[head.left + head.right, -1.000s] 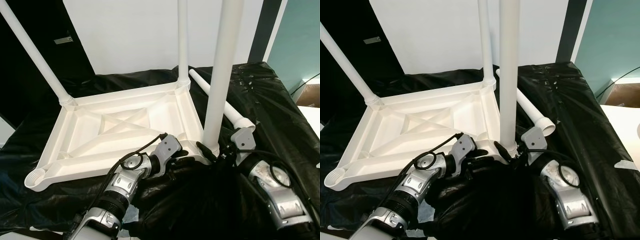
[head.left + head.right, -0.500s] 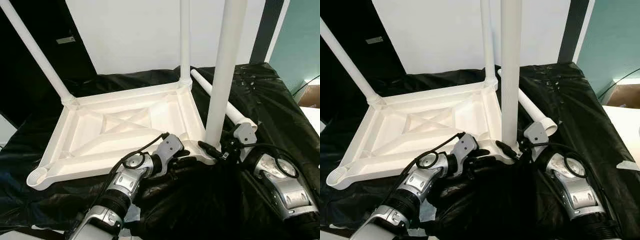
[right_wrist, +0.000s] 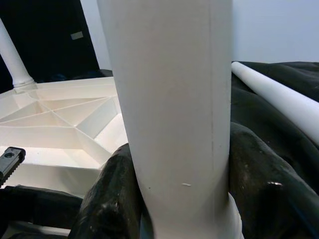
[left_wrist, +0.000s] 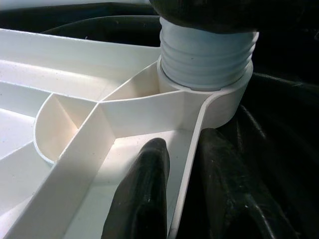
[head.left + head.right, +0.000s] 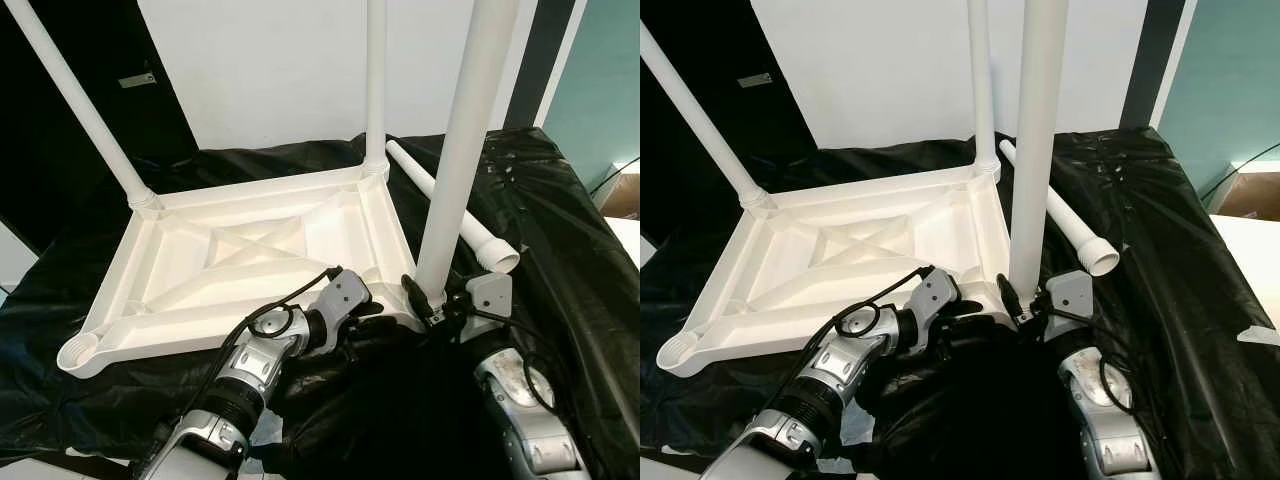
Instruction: Building children table
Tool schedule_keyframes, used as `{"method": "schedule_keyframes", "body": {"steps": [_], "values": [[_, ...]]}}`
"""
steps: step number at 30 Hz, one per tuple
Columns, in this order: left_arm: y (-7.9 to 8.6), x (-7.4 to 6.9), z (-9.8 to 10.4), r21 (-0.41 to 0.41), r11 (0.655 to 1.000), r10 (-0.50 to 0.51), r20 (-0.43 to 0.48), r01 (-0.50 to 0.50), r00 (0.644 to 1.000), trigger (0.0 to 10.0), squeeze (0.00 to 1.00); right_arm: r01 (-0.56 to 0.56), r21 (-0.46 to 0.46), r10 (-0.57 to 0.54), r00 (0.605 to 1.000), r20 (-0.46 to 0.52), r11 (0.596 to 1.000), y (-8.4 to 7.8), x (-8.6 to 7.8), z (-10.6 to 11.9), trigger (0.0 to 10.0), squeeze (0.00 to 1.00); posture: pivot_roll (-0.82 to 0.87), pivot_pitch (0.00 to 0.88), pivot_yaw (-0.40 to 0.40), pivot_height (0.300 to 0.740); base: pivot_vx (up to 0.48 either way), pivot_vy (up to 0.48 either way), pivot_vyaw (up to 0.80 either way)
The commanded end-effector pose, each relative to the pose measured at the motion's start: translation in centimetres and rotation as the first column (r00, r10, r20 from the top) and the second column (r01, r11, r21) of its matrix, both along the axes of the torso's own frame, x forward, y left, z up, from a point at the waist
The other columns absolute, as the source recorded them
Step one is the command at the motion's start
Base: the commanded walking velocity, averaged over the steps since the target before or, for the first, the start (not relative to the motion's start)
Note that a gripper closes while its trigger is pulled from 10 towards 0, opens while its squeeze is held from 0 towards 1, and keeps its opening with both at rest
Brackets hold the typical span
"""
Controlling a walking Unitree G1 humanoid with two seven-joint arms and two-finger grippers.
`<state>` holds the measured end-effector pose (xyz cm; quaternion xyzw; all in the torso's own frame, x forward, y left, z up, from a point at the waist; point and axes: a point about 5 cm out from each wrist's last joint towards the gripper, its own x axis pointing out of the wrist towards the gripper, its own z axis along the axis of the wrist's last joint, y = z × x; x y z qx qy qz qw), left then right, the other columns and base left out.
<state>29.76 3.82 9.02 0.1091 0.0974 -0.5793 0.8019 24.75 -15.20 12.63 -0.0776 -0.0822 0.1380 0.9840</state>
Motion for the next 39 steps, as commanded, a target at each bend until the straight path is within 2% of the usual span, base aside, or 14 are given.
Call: {"method": "schedule_keyframes", "body": {"steps": [1, 2, 3, 4, 5, 12, 13, 21, 24, 31, 32, 33, 36, 39], "values": [[1.3, -0.6, -2.5, 0.064, 0.998, 0.036, -0.104, -0.03, 0.994, 10.0, 0.0, 0.092, -0.045, -0.095, 0.993, -0.066, 0.995, -1.7, -0.2, -1.5, 1.3, 0.0, -0.07, 0.0, 0.094, 0.74, 0.0, 0.0, 0.0], [1.3, -0.6, -2.5, 0.065, 0.997, 0.036, -0.104, -0.029, 0.994, 10.0, 0.0, 0.071, -0.067, -0.075, 0.995, -0.064, 0.995, -1.7, 0.1, -1.4, 10.0, 0.0, -0.07, 0.0, 0.093, 0.74, 0.0, 0.0, 0.0], [1.3, -0.6, -2.5, 0.065, 0.997, 0.036, -0.104, -0.029, 0.994, 10.0, 0.0, 0.071, -0.067, -0.075, 0.995, -0.064, 0.995, -1.7, 0.1, -1.4, 10.0, 0.0, -0.07, 0.0, 0.093, 0.74, 0.0, 0.0, 0.0], [1.3, -0.5, -2.4, 0.067, 0.997, 0.035, -0.103, -0.028, 0.994, 10.0, 0.0, 0.023, -0.071, -0.028, 0.996, -0.079, 0.997, -1.4, 0.5, -1.2, 10.0, 0.98, -0.07, 0.0, 0.093, 0.74, 0.0, 0.0, 0.0], [1.3, -0.5, -2.4, 0.066, 0.997, 0.035, -0.101, -0.028, 0.994, 10.0, 0.0, -0.029, -0.071, 0.023, 0.996, -0.083, 0.997, -1.2, 0.7, -1.0, 10.0, 1.0, -0.07, 0.0, 0.093, 0.74, 0.0, 0.0, 0.0], [1.1, -0.4, -2.4, 0.064, 0.998, 0.035, -0.101, -0.028, 0.994, 10.0, 0.0, -0.172, -0.081, 0.161, 0.978, -0.131, 0.982, -0.8, 1.0, -0.7, 10.0, 1.0, -0.08, 0.0, 0.09, 0.74, 0.0, 0.0, 0.0], [1.0, -0.4, -2.4, 0.061, 0.998, 0.035, -0.102, -0.029, 0.994, 10.0, 0.0, -0.221, -0.122, 0.202, 0.968, -0.147, 0.968, -1.0, 1.1, -0.7, 10.0, 0.0, -0.08, 0.0, 0.088, 0.74, 0.0, 0.0, 0.0], [0.8, -0.4, -2.3, 0.055, 0.998, 0.032, -0.102, -0.026, 0.994, 10.0, 0.0, -0.351, -0.23, 0.322, 0.934, -0.155, 0.908, -2.1, 2.7, 0.9, 10.0, 0.0, -0.08, 0.0, 0.084, 0.74, 0.0, 0.0, 0.0], [0.5, -0.3, -2.3, 0.055, 0.998, 0.026, -0.102, -0.02, 0.994, 10.0, 0.0, -0.404, -0.296, 0.382, 0.915, -0.134, 0.865, -1.0, 4.1, 1.8, 10.0, 0.0, -0.09, 0.0, 0.084, 0.74, 0.0, 0.0, 0.0], [0.4, -0.1, -2.1, 0.052, 0.998, 0.027, -0.095, -0.022, 0.995, 10.0, 0.0, -0.484, -0.335, 0.447, 0.875, -0.186, 0.808, -0.7, 5.0, 1.8, 10.0, 0.0, -0.09, 0.0, 0.092, 0.74, 0.0, 0.0, 0.0], [0.5, 0.0, -2.0, 0.052, 0.998, 0.028, -0.093, -0.023, 0.995, 10.0, 0.0, -0.514, -0.329, 0.465, 0.857, -0.22, 0.792, -0.9, 5.1, 1.6, 4.5, 0.0, -0.09, 0.0, 0.093, 0.74, 0.0, 0.0, 0.0], [0.6, 0.0, -2.0, 0.054, 0.998, 0.028, -0.092, -0.023, 0.995, 10.0, 0.0, -0.543, -0.312, 0.48, 0.838, -0.259, 0.78, -1.2, 5.2, 1.4, 0.0, 0.0, -0.09, 0.0, 0.093, 0.74, 0.0, 0.0, 0.0], [0.7, 0.1, -2.0, 0.056, 0.998, 0.028, -0.091, -0.023, 0.995, 10.0, 0.0, -0.561, -0.288, 0.49, 0.824, -0.286, 0.776, -1.5, 5.2, 1.4, 0.0, 0.0, -0.09, 0.0, 0.093, 0.74, 0.0, 0.0, 0.0], [0.8, 0.1, -2.1, 0.062, 0.998, 0.031, -0.091, -0.025, 0.995, 10.0, 0.0, -0.566, -0.155, 0.501, 0.804, -0.322, 0.809, -2.1, 5.5, 1.7, 0.0, 0.0, -0.09, 0.0, 0.094, 0.74, 0.0, 0.0, 0.0]]}}
